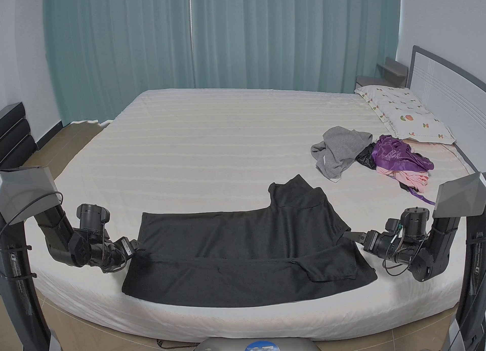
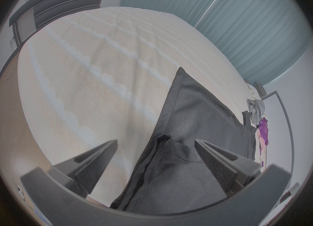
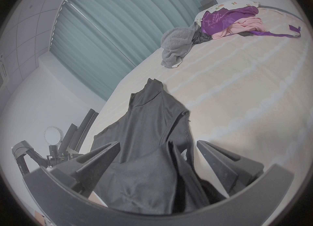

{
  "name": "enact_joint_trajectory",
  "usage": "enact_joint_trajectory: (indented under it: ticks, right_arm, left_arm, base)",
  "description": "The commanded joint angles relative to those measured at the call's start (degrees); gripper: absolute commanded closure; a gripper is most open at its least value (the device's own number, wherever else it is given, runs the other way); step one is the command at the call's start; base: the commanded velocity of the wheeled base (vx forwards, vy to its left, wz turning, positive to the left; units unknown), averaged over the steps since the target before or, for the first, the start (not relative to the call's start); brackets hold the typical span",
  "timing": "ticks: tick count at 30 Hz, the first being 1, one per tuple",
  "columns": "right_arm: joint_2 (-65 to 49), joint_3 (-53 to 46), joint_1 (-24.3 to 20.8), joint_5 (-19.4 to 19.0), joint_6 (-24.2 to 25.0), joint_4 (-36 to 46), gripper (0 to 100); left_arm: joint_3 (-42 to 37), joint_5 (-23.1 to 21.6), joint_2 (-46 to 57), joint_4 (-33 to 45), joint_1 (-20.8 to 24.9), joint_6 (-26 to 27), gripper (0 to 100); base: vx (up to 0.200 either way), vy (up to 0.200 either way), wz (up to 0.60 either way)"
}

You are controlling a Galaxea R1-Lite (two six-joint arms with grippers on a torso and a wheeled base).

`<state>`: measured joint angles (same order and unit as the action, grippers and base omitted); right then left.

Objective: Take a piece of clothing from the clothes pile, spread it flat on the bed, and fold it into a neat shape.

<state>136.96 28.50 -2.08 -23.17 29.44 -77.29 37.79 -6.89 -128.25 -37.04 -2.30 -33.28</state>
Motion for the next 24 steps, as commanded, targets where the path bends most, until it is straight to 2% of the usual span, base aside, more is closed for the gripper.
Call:
enact_joint_trajectory:
  ticks: [1, 4, 5, 7, 9, 12, 16, 19, 24]
  right_arm:
    - [-7.3, -6.4, -1.3, -0.1, 0.5, -0.2, 0]
    - [-9.7, -9.0, -1.5, 0.0, 2.5, -0.2, 0]
    - [-11.7, -10.7, -1.8, 0.1, 5.5, -0.1, 0]
    - [-12.4, -11.5, -1.9, 0.1, 7.8, -0.1, 0]
    - [-11.5, -11.5, -1.3, 0.1, 11.1, -0.2, 0]
    - [-9.4, -11.0, -1.1, 0.1, 13.2, -0.4, 0]
    - [-8.6, -11.1, -0.6, 0.1, 13.6, -0.7, 0]
    - [-8.6, -11.5, -0.6, 0.1, 13.6, -0.8, 0]
    - [-8.2, -11.5, -0.6, 0.1, 13.5, -0.8, 0]
  left_arm:
    - [-0.7, -0.1, 1.7, 0.0, -0.9, -1.7, 0]
    - [-1.3, -0.8, 3.4, -0.1, -1.5, -2.9, 0]
    - [-1.8, -1.5, 5.4, -0.1, -2.2, -3.9, 0]
    - [-2.0, -2.3, 6.5, 0.1, -2.5, -4.8, 0]
    - [-3.2, -3.1, 7.4, -0.1, -2.6, -6.4, 0]
    - [-3.3, -3.0, 7.4, -0.1, -2.6, -6.5, 0]
    - [-3.0, -3.0, 7.4, -0.1, -2.6, -8.4, 0]
    - [-2.7, -3.0, 7.4, -0.2, -2.6, -10.5, 0]
    - [-2.5, -3.0, 7.0, -0.2, -2.6, -10.4, 0]
  base:
    - [0.000, 0.000, 0.00]
    - [0.000, 0.000, 0.00]
    - [0.000, 0.000, 0.00]
    - [0.000, 0.000, 0.00]
    - [0.000, 0.000, 0.00]
    - [0.000, 0.000, 0.00]
    - [0.000, 0.000, 0.00]
    - [0.200, 0.000, 0.00]
    - [0.000, 0.000, 0.00]
